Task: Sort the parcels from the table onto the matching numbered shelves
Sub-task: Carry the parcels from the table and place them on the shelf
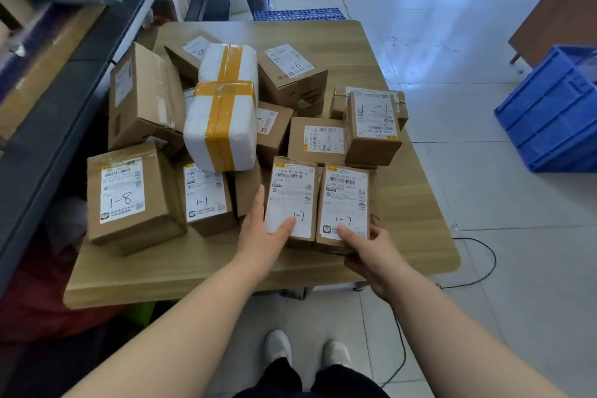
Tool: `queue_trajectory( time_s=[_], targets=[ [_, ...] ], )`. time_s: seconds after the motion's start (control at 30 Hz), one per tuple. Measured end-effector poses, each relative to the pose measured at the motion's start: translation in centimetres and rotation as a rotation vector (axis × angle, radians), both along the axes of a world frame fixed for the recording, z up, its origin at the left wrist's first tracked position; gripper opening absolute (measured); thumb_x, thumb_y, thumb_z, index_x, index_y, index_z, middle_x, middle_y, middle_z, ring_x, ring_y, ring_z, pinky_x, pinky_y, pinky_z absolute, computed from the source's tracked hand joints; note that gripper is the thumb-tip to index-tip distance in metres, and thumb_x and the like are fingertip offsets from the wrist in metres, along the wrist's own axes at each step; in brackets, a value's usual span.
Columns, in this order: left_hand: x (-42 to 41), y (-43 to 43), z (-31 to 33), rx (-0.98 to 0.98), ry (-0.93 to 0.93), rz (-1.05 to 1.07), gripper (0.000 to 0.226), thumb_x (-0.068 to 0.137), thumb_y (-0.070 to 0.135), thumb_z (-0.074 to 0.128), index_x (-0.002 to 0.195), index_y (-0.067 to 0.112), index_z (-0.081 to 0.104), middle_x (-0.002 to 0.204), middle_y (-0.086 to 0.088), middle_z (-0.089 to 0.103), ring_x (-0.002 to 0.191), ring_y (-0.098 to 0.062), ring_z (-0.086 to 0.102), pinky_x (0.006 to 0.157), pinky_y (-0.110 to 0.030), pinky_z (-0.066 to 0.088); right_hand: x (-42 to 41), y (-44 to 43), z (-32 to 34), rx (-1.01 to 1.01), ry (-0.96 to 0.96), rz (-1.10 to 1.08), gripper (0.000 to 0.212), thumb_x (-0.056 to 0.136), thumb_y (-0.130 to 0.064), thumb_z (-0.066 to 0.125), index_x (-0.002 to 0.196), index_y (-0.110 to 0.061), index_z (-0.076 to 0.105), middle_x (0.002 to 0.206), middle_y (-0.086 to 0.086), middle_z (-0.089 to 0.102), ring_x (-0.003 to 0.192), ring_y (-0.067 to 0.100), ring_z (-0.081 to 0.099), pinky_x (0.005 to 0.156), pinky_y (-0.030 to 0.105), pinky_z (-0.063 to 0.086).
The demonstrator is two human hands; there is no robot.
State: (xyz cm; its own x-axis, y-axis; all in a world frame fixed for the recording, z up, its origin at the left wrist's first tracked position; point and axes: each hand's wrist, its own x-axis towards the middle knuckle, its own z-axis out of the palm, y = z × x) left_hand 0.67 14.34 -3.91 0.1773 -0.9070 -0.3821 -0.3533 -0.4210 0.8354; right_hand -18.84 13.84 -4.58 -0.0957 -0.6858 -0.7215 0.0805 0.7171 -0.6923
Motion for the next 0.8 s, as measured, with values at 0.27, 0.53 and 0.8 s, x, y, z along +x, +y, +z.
queue_trajectory(
  time_s=[0.27,0.53,0.8],
  targets=[
    [-0.9,1.9,1.3,-0.113,0.032,0.107,0.070,0.088,0.032,0.067,0.148,0.036,0.030,0.134,0.016,0.053,0.125,-0.008,0.048,0.104,-0.037,0.041,-2.4,-0.5,2.6,-0.207,0.041,0.333,0.060,0.086,-0.037,0.068,0.138,-0.023,0.042,0.120,-0.004,0.062,0.107,0.016,0.062,0.090,0.039,0.054],
    [2.2,8.8,3.5,-0.221,-0.153,0.394,0.078,0.089,0.038,0.065,0.150,0.043,0.016,0.151,0.009,0.035,0.135,-0.011,0.036,0.110,-0.038,0.034,2.8,-1.8,6.6,-0.435,0.184,0.860,0.070,0.085,-0.054,0.062,0.144,-0.039,0.027,0.122,-0.020,0.050,0.121,0.012,0.049,0.105,0.038,0.039],
    [5.7,23.2,4.9,-0.169,-0.252,0.941,0.079,0.086,0.030,0.070,0.147,0.040,0.020,0.131,0.029,0.040,0.115,0.011,0.040,0.097,-0.019,0.035,14.3,5.0,6.1,-0.472,0.116,1.339,0.074,0.082,-0.057,0.064,0.143,-0.030,0.033,0.134,-0.009,0.055,0.108,0.009,0.053,0.093,0.027,0.042]
  ],
)
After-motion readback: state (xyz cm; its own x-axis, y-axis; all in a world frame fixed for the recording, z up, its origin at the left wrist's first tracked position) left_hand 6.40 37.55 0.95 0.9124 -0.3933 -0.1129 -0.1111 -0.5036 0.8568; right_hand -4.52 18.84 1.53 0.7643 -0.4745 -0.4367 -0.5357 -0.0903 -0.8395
